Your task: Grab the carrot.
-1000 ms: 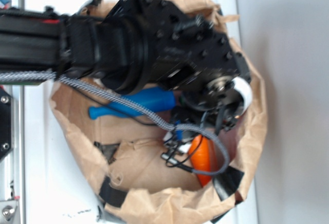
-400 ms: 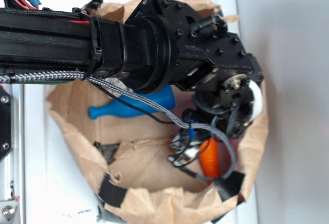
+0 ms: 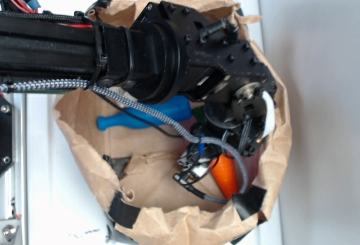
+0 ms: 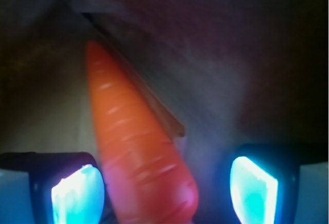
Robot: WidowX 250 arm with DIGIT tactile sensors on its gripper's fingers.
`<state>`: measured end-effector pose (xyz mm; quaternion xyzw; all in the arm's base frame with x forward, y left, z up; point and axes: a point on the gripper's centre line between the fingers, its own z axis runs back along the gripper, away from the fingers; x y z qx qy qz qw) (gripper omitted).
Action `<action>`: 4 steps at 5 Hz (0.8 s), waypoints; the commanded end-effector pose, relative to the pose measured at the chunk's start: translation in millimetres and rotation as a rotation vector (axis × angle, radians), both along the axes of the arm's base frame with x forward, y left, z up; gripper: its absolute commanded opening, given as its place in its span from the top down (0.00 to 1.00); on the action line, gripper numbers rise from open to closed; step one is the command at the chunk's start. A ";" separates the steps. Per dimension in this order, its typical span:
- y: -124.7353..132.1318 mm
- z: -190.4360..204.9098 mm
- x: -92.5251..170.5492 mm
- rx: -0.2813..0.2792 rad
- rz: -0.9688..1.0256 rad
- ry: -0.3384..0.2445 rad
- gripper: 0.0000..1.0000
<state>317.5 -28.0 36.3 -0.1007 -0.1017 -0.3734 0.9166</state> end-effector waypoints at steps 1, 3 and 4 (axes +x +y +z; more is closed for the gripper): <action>-16.2 -8.7 -1.2 0.069 -0.004 -0.075 1.00; -13.2 45.9 -31.3 0.015 0.118 -0.076 1.00; 4.6 84.7 -51.6 0.075 0.348 -0.112 1.00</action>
